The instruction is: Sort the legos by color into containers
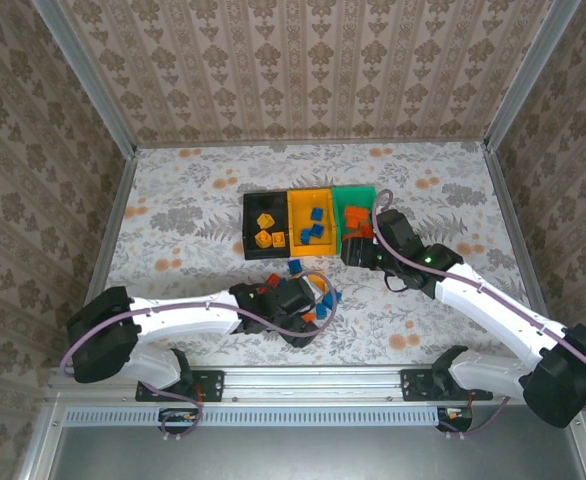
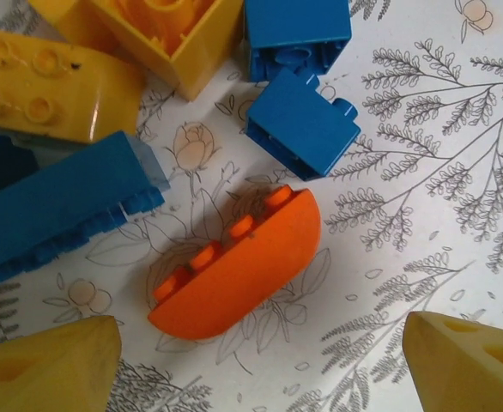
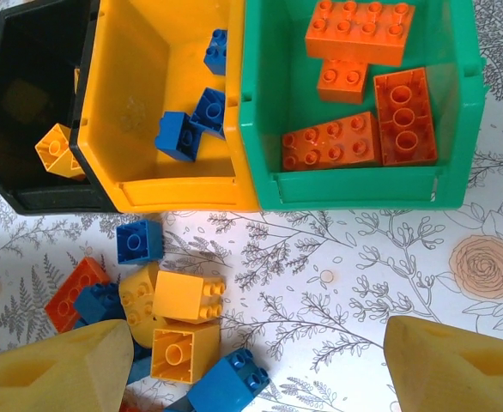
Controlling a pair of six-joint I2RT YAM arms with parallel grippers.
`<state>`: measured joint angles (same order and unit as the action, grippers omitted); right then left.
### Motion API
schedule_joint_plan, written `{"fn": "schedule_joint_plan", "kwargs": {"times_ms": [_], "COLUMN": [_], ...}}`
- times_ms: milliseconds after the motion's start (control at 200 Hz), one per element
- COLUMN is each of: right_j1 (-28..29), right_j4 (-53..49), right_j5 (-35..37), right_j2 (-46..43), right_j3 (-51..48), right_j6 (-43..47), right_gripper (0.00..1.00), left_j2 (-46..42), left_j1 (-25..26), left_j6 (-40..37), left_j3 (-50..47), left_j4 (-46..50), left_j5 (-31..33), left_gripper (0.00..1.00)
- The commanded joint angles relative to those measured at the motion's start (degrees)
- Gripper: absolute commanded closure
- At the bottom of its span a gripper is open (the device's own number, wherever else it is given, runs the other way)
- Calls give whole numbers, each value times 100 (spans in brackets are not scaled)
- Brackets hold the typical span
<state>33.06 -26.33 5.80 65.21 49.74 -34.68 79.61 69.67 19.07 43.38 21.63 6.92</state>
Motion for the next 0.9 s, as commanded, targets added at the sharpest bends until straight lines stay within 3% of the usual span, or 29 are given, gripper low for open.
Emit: {"fn": "schedule_joint_plan", "kwargs": {"times_ms": [0, 255, 450, 785, 895], "right_j1": [-45, -101, -137, -199, -221], "right_j4": [-228, -285, -276, -283, -293], "right_j5": [44, 27, -4, -44, -47], "right_j2": [-175, -210, -220, -280, -291], "right_j3": [-10, 45, 21, -10, -37], "right_j6": [71, 93, 84, 71, 67], "right_gripper": [22, 22, 22, 21, 21], "left_j2": [131, 563, 736, 1146, 1112], "left_j1": [-4, 1, 71, 159, 165], "left_j6": [-477, -602, -650, -780, -799], "left_j3": [-34, -46, -33, 13, -9], "left_j4": [-332, -509, -513, -561, -598], "left_j5": [356, 66, -24, 382, 359], "left_gripper": [14, 27, 42, 57, 67]}}
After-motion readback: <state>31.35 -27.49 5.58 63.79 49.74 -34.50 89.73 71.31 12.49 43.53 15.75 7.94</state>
